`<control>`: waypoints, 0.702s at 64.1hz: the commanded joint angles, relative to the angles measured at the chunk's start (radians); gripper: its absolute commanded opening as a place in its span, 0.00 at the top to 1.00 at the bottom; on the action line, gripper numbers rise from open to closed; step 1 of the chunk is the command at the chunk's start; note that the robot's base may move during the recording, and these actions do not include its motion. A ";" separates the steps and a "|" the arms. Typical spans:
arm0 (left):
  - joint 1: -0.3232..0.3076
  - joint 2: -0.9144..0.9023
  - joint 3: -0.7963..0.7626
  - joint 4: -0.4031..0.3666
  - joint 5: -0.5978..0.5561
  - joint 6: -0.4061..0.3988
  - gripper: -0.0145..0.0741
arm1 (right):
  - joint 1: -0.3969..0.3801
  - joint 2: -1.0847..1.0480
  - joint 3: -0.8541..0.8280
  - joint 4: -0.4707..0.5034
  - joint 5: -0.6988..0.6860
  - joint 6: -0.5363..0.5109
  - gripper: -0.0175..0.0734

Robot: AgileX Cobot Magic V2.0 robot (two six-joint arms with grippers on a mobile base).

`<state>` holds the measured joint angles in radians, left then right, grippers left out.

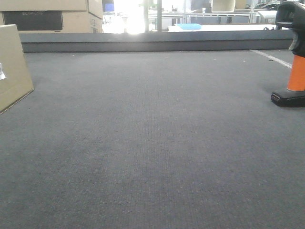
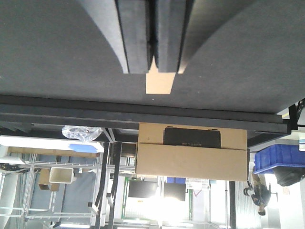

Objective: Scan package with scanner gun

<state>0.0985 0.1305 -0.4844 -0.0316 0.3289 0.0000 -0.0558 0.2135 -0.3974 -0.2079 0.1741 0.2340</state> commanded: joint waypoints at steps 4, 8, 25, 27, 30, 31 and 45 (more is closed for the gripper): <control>-0.001 -0.005 0.001 -0.007 -0.009 0.000 0.96 | 0.000 -0.007 0.003 0.008 0.012 -0.004 0.99; -0.001 -0.005 0.001 -0.007 -0.009 0.000 0.96 | 0.000 -0.007 0.003 0.008 0.010 -0.004 0.99; -0.001 -0.005 0.001 -0.007 -0.009 0.000 0.96 | 0.000 -0.007 0.003 0.008 0.010 -0.004 0.99; -0.001 -0.005 0.001 -0.007 -0.009 0.000 0.96 | 0.000 -0.007 0.003 0.008 0.010 -0.004 0.99; -0.001 -0.005 0.001 -0.007 -0.009 0.000 0.96 | 0.000 -0.007 0.003 0.008 0.010 -0.004 0.99; -0.001 -0.005 0.001 -0.007 -0.009 0.000 0.96 | 0.000 -0.007 0.003 0.008 0.010 -0.004 0.99; -0.001 -0.005 0.001 -0.007 -0.009 0.000 0.96 | 0.000 -0.007 0.003 0.008 0.010 -0.004 0.99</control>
<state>0.0985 0.1305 -0.4844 -0.0316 0.3296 0.0000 -0.0558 0.2117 -0.3957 -0.2031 0.1955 0.2340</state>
